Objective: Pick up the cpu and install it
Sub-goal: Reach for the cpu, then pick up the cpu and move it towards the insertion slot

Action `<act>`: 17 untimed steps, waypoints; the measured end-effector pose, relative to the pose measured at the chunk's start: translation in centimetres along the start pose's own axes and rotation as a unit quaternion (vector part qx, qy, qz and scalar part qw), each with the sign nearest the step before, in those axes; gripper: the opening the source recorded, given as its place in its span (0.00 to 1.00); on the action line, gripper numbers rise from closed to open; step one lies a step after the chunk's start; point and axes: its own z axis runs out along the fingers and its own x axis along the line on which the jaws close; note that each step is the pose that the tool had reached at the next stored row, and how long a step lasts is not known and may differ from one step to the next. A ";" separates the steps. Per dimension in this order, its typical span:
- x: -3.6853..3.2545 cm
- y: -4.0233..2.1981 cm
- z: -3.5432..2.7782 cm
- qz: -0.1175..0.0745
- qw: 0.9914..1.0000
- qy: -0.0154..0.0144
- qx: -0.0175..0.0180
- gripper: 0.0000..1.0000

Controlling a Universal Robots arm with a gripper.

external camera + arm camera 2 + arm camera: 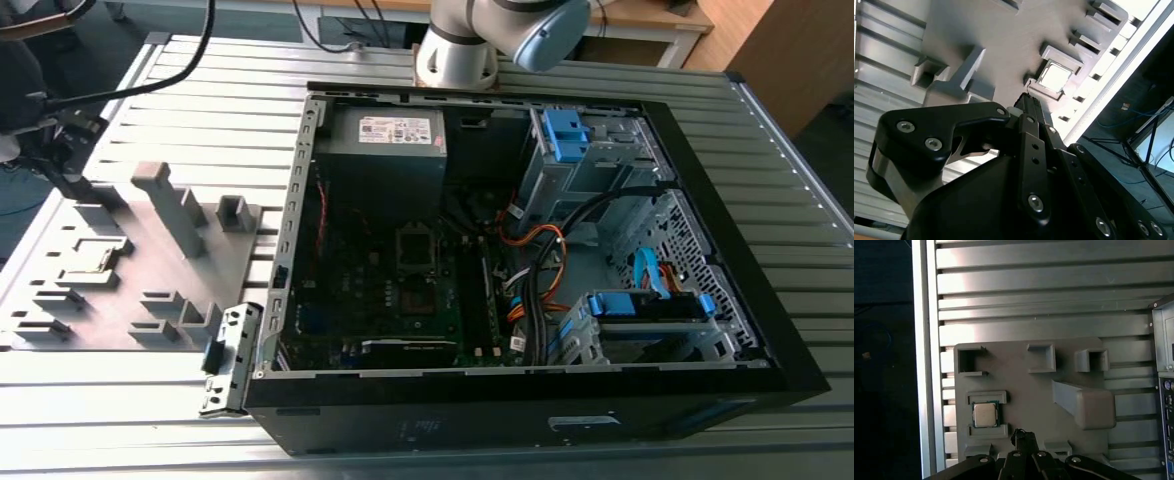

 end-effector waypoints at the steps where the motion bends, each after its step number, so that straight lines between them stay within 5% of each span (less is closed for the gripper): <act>1: 0.17 -0.04 0.17 0.000 1.000 0.000 0.000 0.11; 5: 0.60 -0.18 0.71 0.000 1.000 0.002 0.000 0.11; 17: 1.34 -0.26 1.00 0.000 1.000 0.002 0.000 0.11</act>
